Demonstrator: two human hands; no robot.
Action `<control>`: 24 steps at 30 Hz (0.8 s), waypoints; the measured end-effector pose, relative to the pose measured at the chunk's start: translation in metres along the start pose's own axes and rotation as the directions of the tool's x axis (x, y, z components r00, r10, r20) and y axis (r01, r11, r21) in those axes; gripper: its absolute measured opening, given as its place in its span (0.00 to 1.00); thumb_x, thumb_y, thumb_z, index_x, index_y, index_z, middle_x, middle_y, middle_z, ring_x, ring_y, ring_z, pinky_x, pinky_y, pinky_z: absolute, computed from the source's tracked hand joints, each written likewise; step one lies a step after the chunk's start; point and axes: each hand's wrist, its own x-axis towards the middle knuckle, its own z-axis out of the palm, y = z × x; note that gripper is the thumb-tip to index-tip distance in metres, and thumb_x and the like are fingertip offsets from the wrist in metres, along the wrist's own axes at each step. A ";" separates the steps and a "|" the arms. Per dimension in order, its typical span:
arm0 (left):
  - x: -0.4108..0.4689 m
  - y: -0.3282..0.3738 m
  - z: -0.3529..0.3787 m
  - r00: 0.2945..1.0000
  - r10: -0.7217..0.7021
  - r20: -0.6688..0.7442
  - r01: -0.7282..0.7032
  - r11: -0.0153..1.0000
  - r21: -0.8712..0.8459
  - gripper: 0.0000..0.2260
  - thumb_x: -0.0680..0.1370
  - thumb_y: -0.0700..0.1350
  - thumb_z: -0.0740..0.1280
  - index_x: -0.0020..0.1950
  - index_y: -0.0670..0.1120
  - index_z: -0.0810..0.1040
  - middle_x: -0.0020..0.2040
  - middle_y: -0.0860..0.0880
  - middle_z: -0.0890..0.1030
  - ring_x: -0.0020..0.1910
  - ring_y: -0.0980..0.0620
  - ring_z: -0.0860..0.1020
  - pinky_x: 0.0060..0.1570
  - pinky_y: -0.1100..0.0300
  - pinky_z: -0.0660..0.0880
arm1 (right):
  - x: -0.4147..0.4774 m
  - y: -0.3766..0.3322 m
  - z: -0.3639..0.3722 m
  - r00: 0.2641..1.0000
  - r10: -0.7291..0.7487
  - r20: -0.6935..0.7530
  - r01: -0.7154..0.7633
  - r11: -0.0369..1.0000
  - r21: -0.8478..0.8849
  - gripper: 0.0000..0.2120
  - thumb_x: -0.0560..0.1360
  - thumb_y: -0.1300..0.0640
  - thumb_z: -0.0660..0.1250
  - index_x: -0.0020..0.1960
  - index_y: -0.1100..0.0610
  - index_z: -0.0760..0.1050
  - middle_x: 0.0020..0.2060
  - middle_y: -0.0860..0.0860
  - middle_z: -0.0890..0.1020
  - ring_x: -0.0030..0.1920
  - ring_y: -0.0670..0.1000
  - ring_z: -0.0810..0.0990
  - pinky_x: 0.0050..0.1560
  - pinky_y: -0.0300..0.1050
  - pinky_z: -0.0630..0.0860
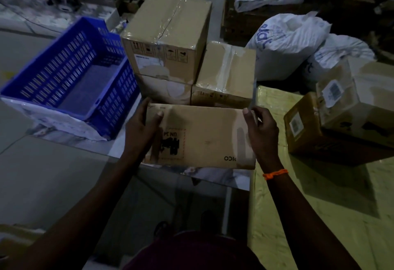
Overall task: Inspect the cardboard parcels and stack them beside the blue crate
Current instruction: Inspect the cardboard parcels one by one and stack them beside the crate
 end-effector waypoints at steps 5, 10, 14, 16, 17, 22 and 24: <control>-0.030 -0.019 -0.008 0.994 -0.104 -0.037 0.101 0.992 -0.074 0.16 0.81 0.52 0.66 0.67 0.50 0.75 0.68 0.55 0.76 0.62 0.62 0.77 0.59 0.52 0.79 | -0.029 0.021 -0.001 0.999 0.034 -0.031 -0.030 0.992 0.122 0.08 0.79 0.53 0.73 0.55 0.56 0.81 0.55 0.49 0.85 0.55 0.40 0.82 0.58 0.43 0.81; -0.066 -0.031 -0.010 0.999 -0.025 -0.029 0.025 1.000 0.010 0.16 0.83 0.46 0.67 0.70 0.47 0.77 0.70 0.55 0.75 0.67 0.67 0.73 0.60 0.69 0.75 | -0.062 0.040 -0.003 0.997 0.080 -0.007 -0.078 0.986 0.150 0.08 0.78 0.60 0.74 0.57 0.59 0.81 0.60 0.53 0.83 0.59 0.50 0.83 0.51 0.30 0.77; -0.101 -0.037 -0.016 0.989 -0.007 0.146 -0.010 0.993 0.117 0.20 0.83 0.46 0.64 0.75 0.56 0.71 0.79 0.49 0.67 0.74 0.54 0.71 0.65 0.62 0.74 | -0.085 0.059 -0.004 0.994 0.113 0.012 -0.114 0.990 0.086 0.16 0.76 0.64 0.74 0.64 0.59 0.80 0.58 0.52 0.85 0.59 0.47 0.83 0.58 0.39 0.80; -0.114 -0.038 -0.018 0.977 -0.062 0.203 0.015 0.973 0.229 0.20 0.83 0.43 0.66 0.75 0.47 0.73 0.80 0.47 0.64 0.71 0.46 0.73 0.64 0.67 0.73 | -0.100 0.073 -0.005 0.990 0.138 0.029 -0.139 0.989 0.048 0.18 0.75 0.65 0.75 0.65 0.59 0.80 0.59 0.51 0.84 0.60 0.48 0.83 0.63 0.46 0.80; -0.118 -0.038 -0.017 0.974 -0.082 0.210 0.021 0.961 0.276 0.20 0.82 0.42 0.67 0.75 0.44 0.73 0.80 0.45 0.65 0.69 0.43 0.75 0.61 0.74 0.71 | -0.107 0.078 -0.005 0.989 0.146 0.034 -0.147 0.988 0.036 0.19 0.75 0.65 0.75 0.65 0.58 0.80 0.60 0.51 0.84 0.61 0.48 0.82 0.63 0.48 0.80; -0.124 -0.037 -0.015 0.970 -0.139 0.199 0.095 0.972 0.216 0.24 0.81 0.41 0.68 0.77 0.40 0.68 0.71 0.43 0.76 0.62 0.41 0.80 0.49 0.80 0.70 | -0.121 0.093 -0.010 0.983 0.181 0.019 -0.182 0.981 0.068 0.14 0.77 0.63 0.73 0.62 0.56 0.80 0.56 0.50 0.84 0.58 0.46 0.83 0.61 0.56 0.81; -0.122 -0.040 -0.013 0.973 -0.167 0.160 0.138 0.974 0.179 0.22 0.81 0.43 0.68 0.75 0.41 0.71 0.72 0.44 0.74 0.64 0.43 0.79 0.50 0.78 0.71 | -0.117 0.092 -0.013 0.984 0.181 0.001 -0.181 0.983 0.032 0.14 0.77 0.60 0.72 0.63 0.56 0.80 0.57 0.50 0.84 0.57 0.45 0.82 0.61 0.54 0.81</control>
